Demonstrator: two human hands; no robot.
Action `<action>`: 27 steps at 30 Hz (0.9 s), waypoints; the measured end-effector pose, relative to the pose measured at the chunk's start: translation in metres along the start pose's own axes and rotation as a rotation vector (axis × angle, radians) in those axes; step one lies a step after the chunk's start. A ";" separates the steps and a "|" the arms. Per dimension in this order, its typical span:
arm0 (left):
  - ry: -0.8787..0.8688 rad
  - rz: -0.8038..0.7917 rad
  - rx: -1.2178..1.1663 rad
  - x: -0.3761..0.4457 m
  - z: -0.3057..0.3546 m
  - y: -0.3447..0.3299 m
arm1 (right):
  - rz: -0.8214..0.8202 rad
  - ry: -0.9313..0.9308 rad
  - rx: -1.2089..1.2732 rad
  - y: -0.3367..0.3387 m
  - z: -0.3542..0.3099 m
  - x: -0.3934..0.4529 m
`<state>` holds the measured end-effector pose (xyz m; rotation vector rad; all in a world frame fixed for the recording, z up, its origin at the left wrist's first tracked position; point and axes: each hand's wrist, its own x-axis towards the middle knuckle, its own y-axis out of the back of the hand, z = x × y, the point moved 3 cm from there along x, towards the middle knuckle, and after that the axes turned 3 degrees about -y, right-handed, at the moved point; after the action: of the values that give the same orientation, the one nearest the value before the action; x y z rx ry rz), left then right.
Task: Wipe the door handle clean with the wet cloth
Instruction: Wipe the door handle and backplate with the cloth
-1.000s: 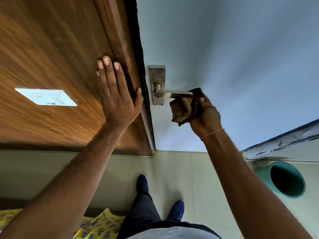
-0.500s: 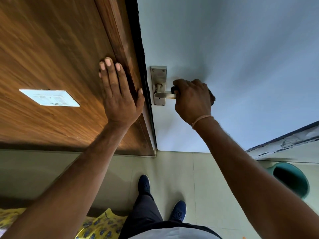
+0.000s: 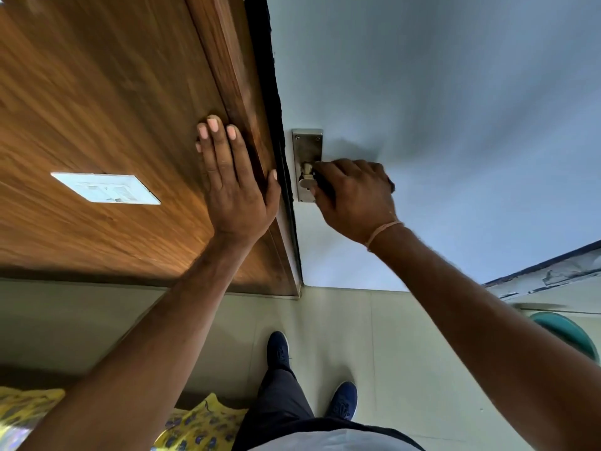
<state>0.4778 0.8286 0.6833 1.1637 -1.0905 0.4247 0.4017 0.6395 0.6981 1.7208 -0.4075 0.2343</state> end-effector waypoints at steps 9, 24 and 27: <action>0.007 -0.006 0.002 0.001 -0.001 0.000 | -0.148 -0.040 -0.079 0.000 0.004 0.013; -0.011 0.000 0.022 0.000 -0.002 0.001 | -0.326 -0.070 0.088 0.013 0.021 0.022; -0.009 0.002 0.024 0.000 -0.002 0.000 | -0.335 -0.084 0.030 0.016 0.039 0.016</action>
<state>0.4782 0.8303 0.6832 1.1870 -1.0968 0.4352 0.4073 0.5968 0.7108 1.8019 -0.1726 -0.0751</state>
